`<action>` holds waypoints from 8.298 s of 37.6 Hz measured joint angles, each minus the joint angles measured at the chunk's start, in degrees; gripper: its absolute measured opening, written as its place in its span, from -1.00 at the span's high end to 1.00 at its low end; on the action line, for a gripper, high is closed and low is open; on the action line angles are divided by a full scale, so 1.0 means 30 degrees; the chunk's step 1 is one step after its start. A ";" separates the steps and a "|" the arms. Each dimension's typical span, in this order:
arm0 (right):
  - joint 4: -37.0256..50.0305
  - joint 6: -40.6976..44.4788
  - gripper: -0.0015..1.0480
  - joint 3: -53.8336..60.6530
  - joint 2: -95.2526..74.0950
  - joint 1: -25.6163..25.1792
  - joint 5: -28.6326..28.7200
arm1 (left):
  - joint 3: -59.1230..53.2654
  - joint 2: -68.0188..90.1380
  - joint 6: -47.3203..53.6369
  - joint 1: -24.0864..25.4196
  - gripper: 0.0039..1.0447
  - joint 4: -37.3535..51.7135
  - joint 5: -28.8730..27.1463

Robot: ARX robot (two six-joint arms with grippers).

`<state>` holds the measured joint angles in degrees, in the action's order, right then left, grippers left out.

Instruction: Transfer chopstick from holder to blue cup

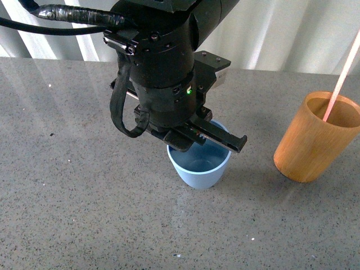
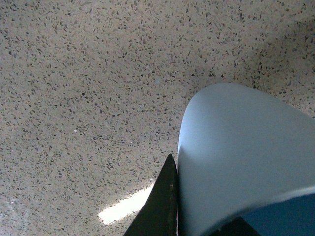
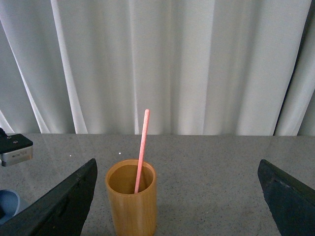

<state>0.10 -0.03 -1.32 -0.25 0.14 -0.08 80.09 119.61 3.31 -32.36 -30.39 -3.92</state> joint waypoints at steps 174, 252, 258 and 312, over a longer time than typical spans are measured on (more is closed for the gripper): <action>0.0000 0.0000 -0.81 0.0000 0.0000 0.0000 0.0000 | -2.6345 -3.9809 -0.1195 1.0754 -0.22 1.0142 0.1311; 1.6990 0.0627 -0.81 -0.7927 -3.1212 -0.1355 0.5180 | -2.6345 -3.9816 -0.1188 1.0754 -0.87 1.0142 0.1304; 1.7420 0.0605 -0.81 -0.8939 -3.2749 -0.0925 0.4845 | -2.6345 -3.9816 -0.1188 1.0754 -0.87 1.0142 0.1304; 1.8586 -0.0248 0.95 -1.1897 -3.5255 0.0809 0.3927 | -2.6345 -3.9816 -0.1180 1.0754 -0.87 1.0142 0.1304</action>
<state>55.86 -0.78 -37.01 -106.02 2.57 11.70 1.06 0.16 -0.23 -0.10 0.03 -0.01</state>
